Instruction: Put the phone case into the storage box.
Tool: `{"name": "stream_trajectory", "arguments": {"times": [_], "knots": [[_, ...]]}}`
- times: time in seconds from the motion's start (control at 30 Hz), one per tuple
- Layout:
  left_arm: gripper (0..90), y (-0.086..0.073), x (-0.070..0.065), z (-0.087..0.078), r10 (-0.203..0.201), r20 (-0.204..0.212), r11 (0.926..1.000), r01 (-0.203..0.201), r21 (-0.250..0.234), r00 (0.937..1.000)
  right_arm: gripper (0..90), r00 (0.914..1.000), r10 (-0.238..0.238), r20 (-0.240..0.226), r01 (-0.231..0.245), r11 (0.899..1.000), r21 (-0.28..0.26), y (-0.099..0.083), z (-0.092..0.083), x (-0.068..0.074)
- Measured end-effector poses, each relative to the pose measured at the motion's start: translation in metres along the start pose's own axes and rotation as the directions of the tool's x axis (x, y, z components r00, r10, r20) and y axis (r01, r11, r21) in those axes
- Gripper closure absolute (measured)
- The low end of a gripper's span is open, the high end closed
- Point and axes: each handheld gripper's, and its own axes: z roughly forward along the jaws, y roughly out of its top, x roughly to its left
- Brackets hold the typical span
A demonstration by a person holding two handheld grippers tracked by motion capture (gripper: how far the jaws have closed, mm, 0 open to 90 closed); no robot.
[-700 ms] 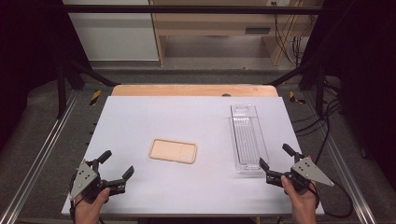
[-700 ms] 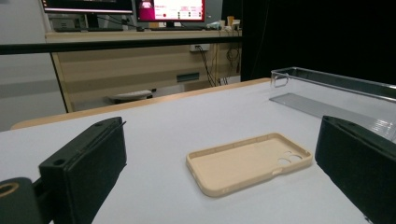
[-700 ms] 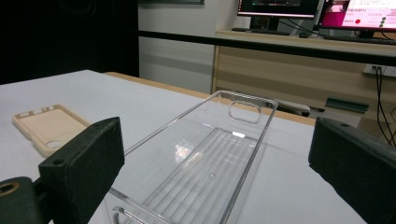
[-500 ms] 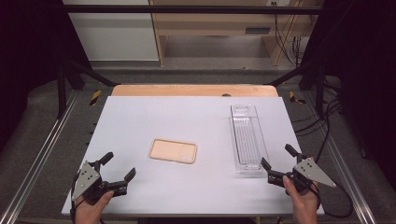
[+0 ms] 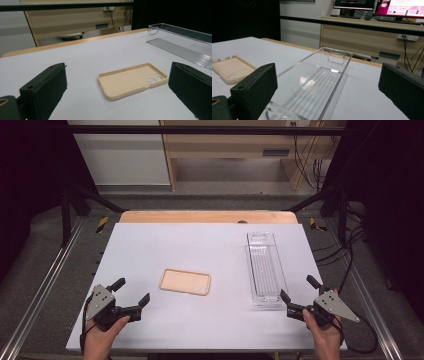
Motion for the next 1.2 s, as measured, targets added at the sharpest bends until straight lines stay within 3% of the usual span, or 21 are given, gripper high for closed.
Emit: {"name": "stream_trajectory", "arguments": {"times": [0.23,0.5,0.8,1.2], "knots": [[1.5,0.011,0.001,0.015,-0.001,0.001,0.9996,0.001,0.029,1.0000,2.4,1.0000,-0.005,0.006,0.005,1.000,0.004,0.000,0.001,0.001],[1.6,0.023,-0.010,0.047,0.015,0.019,0.9967,-0.017,0.080,0.9997,2.3,0.9999,0.005,0.016,-0.005,1.000,-0.003,-0.001,0.001,-0.001],[1.9,0.028,-0.035,0.089,0.045,0.058,0.9856,-0.054,0.160,0.9973,2.3,0.9999,0.002,0.013,-0.002,1.000,-0.002,-0.001,0.001,-0.001],[2.3,0.023,-0.054,0.117,0.033,0.086,0.9716,-0.053,0.231,0.9957,2.3,0.9999,0.001,0.012,-0.001,1.000,0.002,-0.002,0.001,0.000]]}}
